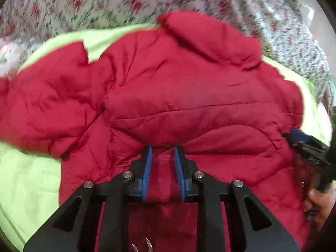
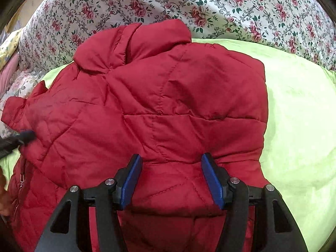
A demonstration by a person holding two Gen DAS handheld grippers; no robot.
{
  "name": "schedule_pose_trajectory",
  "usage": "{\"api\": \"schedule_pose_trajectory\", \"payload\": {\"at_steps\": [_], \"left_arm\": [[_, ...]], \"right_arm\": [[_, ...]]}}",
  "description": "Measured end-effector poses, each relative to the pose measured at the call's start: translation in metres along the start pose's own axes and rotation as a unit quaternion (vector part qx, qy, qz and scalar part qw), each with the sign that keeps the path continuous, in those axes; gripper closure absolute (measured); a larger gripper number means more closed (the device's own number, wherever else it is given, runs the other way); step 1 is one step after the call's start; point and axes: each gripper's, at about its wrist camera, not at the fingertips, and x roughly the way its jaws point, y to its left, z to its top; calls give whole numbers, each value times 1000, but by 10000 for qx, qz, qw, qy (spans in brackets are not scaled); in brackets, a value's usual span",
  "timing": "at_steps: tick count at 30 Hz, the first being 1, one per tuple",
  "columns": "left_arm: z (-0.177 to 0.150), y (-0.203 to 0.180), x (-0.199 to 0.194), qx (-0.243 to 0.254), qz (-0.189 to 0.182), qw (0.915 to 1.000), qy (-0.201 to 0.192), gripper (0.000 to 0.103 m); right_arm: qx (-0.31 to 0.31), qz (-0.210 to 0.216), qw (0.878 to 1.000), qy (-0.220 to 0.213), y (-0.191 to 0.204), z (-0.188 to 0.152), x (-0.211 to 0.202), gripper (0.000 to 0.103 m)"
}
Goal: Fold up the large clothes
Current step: 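Reach the left tool to the other sleeve and grasp its cuff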
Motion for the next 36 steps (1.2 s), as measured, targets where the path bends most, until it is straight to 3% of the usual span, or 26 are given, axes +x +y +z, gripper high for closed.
{"api": "schedule_pose_trajectory", "payload": {"at_steps": [7,9,12,14,16,20,25,30,36], "left_arm": [[-8,8,-2,-112,-192,9996,-185,82],[-9,16,-15,-256,-430,9986,-153,80],[-13,35,-40,-571,-701,9956,-264,58],[-21,61,-62,-773,-479,9945,-529,39],[-25,85,-73,-974,-288,9927,-653,38],[-33,155,-84,-1798,103,9812,-691,25],[-37,226,-84,-2616,499,9611,-731,23],[-23,291,-70,-3152,1211,9388,-684,21],[4,348,-55,-3384,1570,9238,-864,21]], "right_arm": [[74,100,9999,-27,-3,0,1,41],[121,174,9997,-73,-3,0,-3,41],[243,348,9991,-62,-5,-3,-28,41],[184,426,9987,-214,1,-14,-61,39],[147,572,9977,-323,9,-28,-90,31],[193,847,9948,-528,24,-56,-134,28],[312,984,9934,-501,38,-70,-151,28],[57,1014,9931,-580,58,-67,-162,28],[-190,1150,9911,-648,80,-67,-169,28]]}}
